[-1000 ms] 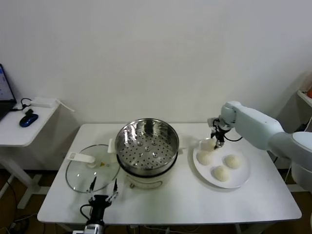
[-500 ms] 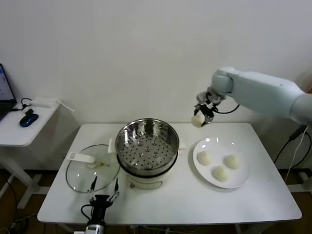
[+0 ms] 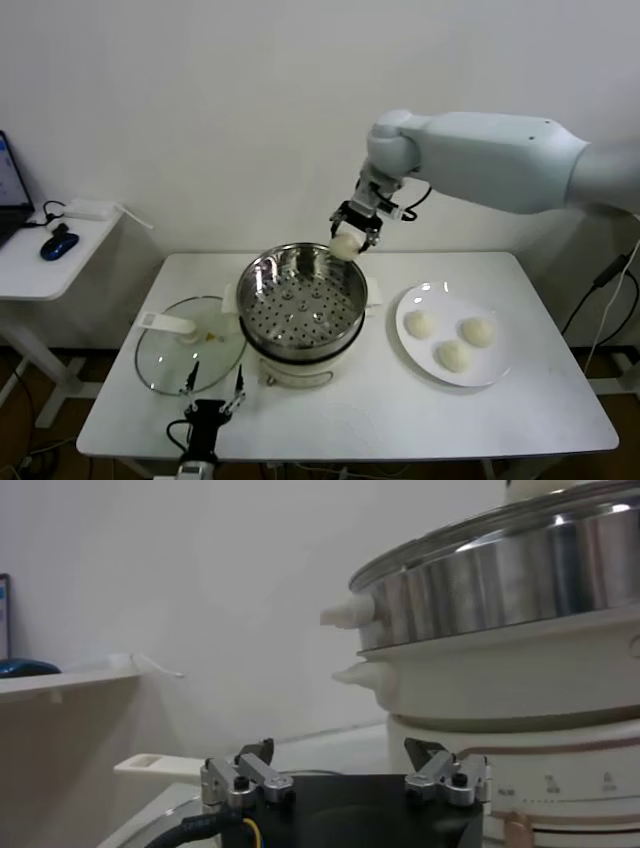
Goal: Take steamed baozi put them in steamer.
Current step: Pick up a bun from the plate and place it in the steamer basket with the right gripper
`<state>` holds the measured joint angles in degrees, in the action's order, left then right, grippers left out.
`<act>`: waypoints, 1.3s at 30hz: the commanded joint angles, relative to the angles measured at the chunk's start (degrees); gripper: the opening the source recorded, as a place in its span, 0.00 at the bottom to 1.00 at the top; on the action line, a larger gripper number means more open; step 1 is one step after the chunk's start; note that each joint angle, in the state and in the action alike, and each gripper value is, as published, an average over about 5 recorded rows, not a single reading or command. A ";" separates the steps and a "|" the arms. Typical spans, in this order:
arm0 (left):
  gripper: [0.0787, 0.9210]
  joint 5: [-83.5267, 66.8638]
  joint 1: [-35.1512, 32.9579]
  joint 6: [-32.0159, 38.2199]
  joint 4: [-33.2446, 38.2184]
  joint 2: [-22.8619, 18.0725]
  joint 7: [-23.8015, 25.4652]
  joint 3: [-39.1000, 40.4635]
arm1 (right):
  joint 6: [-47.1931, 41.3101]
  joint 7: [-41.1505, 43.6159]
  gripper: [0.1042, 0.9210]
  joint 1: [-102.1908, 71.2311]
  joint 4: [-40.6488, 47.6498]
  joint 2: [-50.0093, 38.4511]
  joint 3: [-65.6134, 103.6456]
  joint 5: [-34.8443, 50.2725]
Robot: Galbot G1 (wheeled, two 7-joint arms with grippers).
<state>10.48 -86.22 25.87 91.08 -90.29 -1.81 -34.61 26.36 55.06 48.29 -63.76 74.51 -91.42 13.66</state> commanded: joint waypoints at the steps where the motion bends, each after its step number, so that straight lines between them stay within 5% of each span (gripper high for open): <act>1: 0.88 0.03 0.15 0.09 -0.40 0.08 -0.14 -0.15 | 10.19 -0.58 0.68 -3.45 7.78 8.19 0.11 -2.03; 23: 0.88 0.65 0.95 1.02 -2.09 0.10 -0.29 -0.08 | 19.00 -1.09 0.68 -20.74 33.29 19.28 6.21 -12.55; 28: 0.88 1.48 1.03 1.39 -2.40 -0.01 -0.62 -0.03 | 19.39 -2.16 0.68 -21.24 34.62 19.91 6.75 -13.17; 34: 0.88 2.22 0.76 1.64 -2.08 -0.10 -0.93 0.02 | 19.98 -3.37 0.82 -20.15 33.75 19.45 7.31 -12.01; 39: 0.88 2.48 0.33 1.50 -1.38 -0.15 -1.07 -0.01 | 18.13 2.17 0.88 -12.37 26.47 15.71 2.28 -1.60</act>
<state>12.69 -85.82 27.45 89.48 -90.40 -2.83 -34.62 44.43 54.65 32.09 -34.95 91.49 -86.90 6.42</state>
